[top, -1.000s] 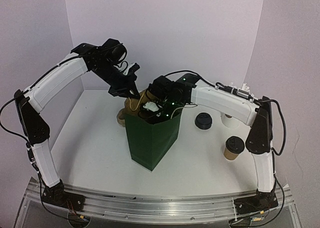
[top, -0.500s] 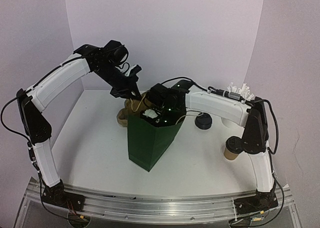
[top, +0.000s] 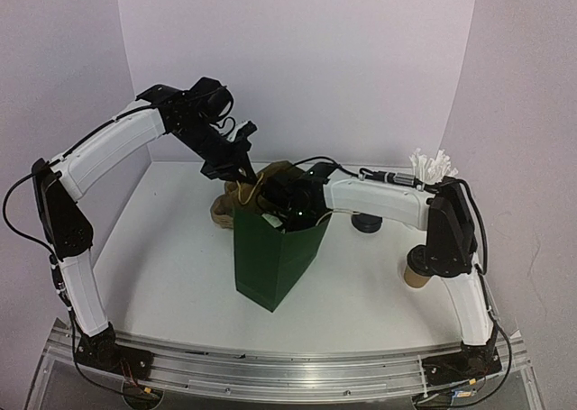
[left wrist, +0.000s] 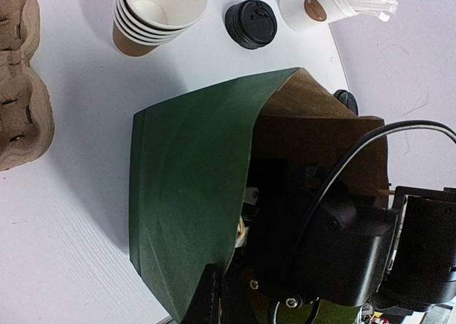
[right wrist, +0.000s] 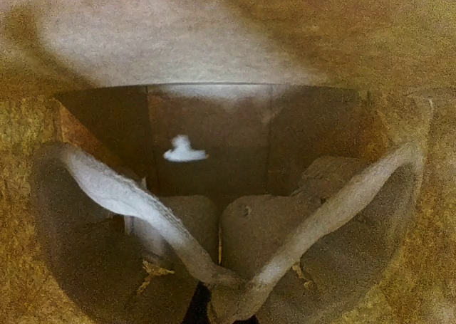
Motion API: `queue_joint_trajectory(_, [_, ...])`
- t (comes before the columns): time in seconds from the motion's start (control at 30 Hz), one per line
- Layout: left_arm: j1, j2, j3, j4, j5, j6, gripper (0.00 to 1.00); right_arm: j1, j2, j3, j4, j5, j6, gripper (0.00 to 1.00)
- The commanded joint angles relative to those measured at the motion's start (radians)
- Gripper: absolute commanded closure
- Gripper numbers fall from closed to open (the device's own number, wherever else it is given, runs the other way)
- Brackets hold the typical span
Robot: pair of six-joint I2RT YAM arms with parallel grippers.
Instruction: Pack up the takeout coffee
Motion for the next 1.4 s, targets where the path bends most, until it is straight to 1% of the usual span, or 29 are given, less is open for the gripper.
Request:
queue_joint_trajectory(0.0, [-0.004,-0.004,0.014,0.041,0.042,0.013,1.00,0.002,0.034,-0.014,0.043,-0.003,0.005,1.00])
queue_joint_trajectory(0.17, [-0.004,0.008,0.021,0.041,0.054,0.016,1.00,0.003,0.046,-0.037,0.057,-0.015,0.016,1.00])
queue_joint_trajectory(0.2, [-0.004,0.011,0.023,0.041,0.057,0.016,1.00,0.003,0.047,-0.038,0.059,-0.015,0.020,0.98])
queue_joint_trajectory(0.27, [-0.004,0.014,0.026,0.040,0.059,0.017,1.00,0.003,0.047,-0.034,0.060,-0.011,0.027,0.92])
queue_joint_trajectory(0.43, [-0.004,0.018,0.025,0.037,0.057,0.024,1.00,0.002,0.038,-0.023,0.062,-0.006,0.038,0.63])
queue_joint_trajectory(0.47, [-0.004,0.018,0.025,0.035,0.055,0.025,1.00,0.002,0.033,-0.022,0.062,-0.010,0.041,0.61])
queue_joint_trajectory(0.67, [-0.005,0.017,0.035,0.032,0.039,0.028,1.00,0.002,0.004,-0.010,0.061,-0.024,0.053,0.58])
queue_joint_trajectory(0.8, [-0.004,0.016,0.065,0.027,0.017,0.032,1.00,0.002,-0.033,-0.003,0.059,-0.035,0.069,0.46])
queue_joint_trajectory(0.9, [-0.004,0.016,0.076,0.023,0.001,0.037,1.00,0.003,-0.070,-0.002,0.059,-0.035,0.080,0.35])
queue_joint_trajectory(1.0, [-0.004,0.018,0.070,0.028,0.004,0.039,1.00,0.003,-0.107,0.008,0.057,-0.037,0.090,0.28])
queue_joint_trajectory(1.2, [-0.004,0.019,0.045,0.035,0.000,0.042,1.00,0.002,-0.141,0.050,0.047,-0.037,0.100,0.22])
queue_joint_trajectory(1.37, [-0.004,0.020,0.032,0.046,0.001,0.041,1.00,0.003,-0.150,0.079,0.035,-0.037,0.101,0.20])
